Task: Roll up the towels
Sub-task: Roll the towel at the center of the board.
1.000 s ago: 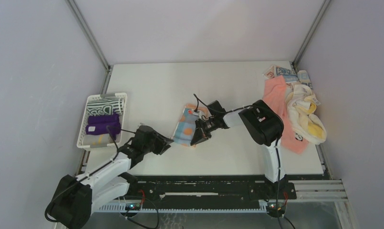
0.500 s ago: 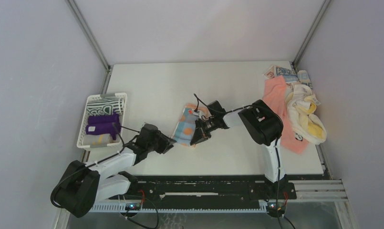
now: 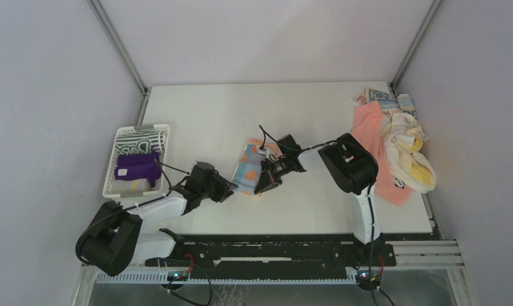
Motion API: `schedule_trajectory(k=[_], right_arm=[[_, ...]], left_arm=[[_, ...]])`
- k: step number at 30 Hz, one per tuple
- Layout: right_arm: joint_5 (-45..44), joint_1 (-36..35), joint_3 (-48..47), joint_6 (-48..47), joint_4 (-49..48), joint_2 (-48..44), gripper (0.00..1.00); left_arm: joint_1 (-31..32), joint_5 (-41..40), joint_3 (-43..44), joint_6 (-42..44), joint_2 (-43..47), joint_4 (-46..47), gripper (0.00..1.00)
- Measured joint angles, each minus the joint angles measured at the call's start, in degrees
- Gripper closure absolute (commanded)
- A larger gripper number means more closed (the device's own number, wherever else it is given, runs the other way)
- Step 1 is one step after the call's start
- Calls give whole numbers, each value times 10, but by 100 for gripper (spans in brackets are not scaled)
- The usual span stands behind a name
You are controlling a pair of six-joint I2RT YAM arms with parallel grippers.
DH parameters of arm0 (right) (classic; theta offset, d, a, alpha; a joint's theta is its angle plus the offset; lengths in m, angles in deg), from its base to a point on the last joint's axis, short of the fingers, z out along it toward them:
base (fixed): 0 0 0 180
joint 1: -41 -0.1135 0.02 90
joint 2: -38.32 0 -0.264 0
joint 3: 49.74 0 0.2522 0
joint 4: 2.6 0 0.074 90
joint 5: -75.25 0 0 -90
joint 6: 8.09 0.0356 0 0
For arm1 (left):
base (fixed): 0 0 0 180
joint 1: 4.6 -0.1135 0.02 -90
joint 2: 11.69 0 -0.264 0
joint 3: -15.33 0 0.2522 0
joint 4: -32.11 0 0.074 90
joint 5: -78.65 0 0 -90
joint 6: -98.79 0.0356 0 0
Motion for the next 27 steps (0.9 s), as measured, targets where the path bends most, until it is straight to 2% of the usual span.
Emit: schedule_trajectory(k=[3, 6, 13, 19, 22, 27], right_arm=[[-4, 0, -5, -6, 13, 0, 100], [-9, -2, -12, -17, 32, 0, 96], [-65, -20, -20, -76, 97, -41, 72], [-217, -63, -20, -172, 172, -159, 53], [-322, -110, -18, -231, 188, -221, 45], [-464, -200, 7, -325, 169, -280, 42]], left_arm=[[0, -5, 9, 0, -19, 2, 63], [0, -7, 19, 0, -39, 3, 63], [1, -6, 37, 2, -68, 11, 63], [1, -2, 47, 12, -83, 16, 62], [1, 4, 54, 17, -93, 18, 62], [1, 16, 71, 29, -115, 21, 61]])
